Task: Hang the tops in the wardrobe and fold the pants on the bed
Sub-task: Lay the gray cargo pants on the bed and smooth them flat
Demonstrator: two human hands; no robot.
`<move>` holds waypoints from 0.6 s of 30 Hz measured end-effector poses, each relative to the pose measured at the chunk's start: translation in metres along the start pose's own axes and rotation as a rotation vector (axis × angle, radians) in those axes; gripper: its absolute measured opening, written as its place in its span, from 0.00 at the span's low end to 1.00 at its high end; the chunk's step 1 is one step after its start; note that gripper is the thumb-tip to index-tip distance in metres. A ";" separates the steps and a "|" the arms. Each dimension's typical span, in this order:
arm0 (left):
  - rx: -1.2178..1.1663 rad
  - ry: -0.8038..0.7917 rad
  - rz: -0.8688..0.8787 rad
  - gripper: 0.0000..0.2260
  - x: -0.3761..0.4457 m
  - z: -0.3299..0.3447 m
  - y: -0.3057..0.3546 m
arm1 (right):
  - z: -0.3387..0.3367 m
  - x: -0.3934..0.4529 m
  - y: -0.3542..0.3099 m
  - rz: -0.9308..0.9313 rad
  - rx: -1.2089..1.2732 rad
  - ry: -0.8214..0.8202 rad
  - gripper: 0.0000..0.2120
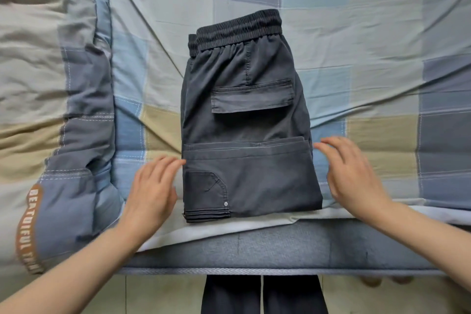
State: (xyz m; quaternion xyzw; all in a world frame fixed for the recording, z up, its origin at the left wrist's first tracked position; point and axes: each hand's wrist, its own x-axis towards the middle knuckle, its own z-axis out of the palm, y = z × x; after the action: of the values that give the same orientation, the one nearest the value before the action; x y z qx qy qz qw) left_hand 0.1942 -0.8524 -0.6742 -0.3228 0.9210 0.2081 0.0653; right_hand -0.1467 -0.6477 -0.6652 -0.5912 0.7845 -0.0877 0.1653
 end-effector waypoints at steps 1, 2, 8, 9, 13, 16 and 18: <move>0.177 -0.043 0.227 0.30 0.007 -0.004 -0.003 | 0.000 0.003 -0.001 -0.219 -0.162 -0.001 0.23; 0.313 -0.114 0.421 0.33 0.016 -0.007 -0.005 | 0.000 0.005 -0.003 -0.418 -0.299 -0.057 0.24; 0.607 -0.345 0.827 0.32 0.068 0.007 -0.006 | 0.017 0.034 0.009 -0.662 -0.619 -0.310 0.27; 0.615 -0.351 0.841 0.31 0.074 0.009 -0.008 | 0.021 0.042 0.013 -0.664 -0.626 -0.316 0.26; 0.553 -0.403 0.764 0.27 0.078 0.007 -0.018 | 0.025 0.048 0.026 -0.698 -0.558 -0.360 0.26; 0.507 -0.442 0.615 0.28 0.065 0.005 -0.022 | 0.019 0.048 0.027 -0.674 -0.492 -0.449 0.27; 0.450 -0.508 0.567 0.29 0.061 0.004 -0.019 | 0.014 0.048 0.026 -0.655 -0.430 -0.499 0.26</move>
State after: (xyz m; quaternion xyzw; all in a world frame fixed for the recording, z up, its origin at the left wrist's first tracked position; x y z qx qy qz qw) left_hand 0.1581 -0.8985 -0.6995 0.0263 0.9502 0.0847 0.2988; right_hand -0.1762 -0.6854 -0.6946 -0.8317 0.4930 0.1745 0.1864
